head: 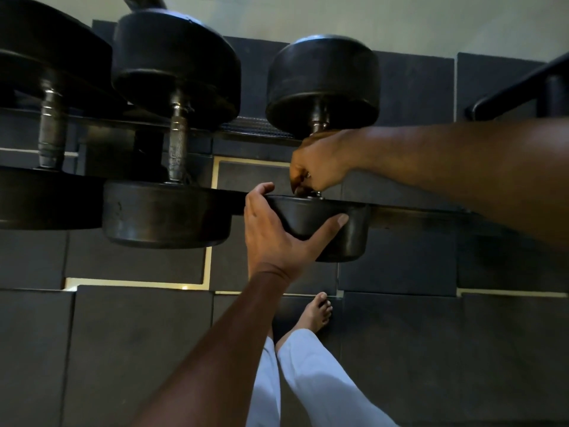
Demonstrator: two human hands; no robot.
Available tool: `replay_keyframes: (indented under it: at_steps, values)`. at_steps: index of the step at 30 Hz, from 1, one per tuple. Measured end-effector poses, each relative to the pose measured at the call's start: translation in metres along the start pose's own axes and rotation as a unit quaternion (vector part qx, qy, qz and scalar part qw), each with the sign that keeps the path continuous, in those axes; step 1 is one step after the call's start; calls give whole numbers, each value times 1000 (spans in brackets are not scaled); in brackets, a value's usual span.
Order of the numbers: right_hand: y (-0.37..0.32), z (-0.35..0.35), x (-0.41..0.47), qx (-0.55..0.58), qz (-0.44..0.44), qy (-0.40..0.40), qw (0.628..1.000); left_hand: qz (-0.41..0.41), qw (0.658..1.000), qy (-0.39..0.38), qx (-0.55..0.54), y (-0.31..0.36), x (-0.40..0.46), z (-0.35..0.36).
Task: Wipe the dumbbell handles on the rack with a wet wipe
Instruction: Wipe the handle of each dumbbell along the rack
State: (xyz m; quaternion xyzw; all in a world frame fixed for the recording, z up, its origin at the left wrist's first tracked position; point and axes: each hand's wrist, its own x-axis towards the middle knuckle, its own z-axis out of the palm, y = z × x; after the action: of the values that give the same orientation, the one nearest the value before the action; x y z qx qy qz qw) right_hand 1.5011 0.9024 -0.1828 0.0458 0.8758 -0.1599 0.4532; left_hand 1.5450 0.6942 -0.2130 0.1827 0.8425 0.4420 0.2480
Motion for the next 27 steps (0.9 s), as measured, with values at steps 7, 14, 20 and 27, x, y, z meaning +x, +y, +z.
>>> replay_keyframes:
  at_steps: [7, 14, 20, 27]
  values:
    - [15, 18, -14, 225, -20, 92, 970, -1, 1000, -13, 13, 2, 0, -1]
    - [11, 62, -71, 431, 70, 328, 838, 43, 994, -79, 54, 15, -2, -37]
    - [-25, 70, -140, 466, 101, 427, 768, 60, 986, -66, 141, 57, -12, -95]
    - [-91, 62, -237, 515, 131, 467, 707, 133, 954, -114, 242, 123, -51, -173]
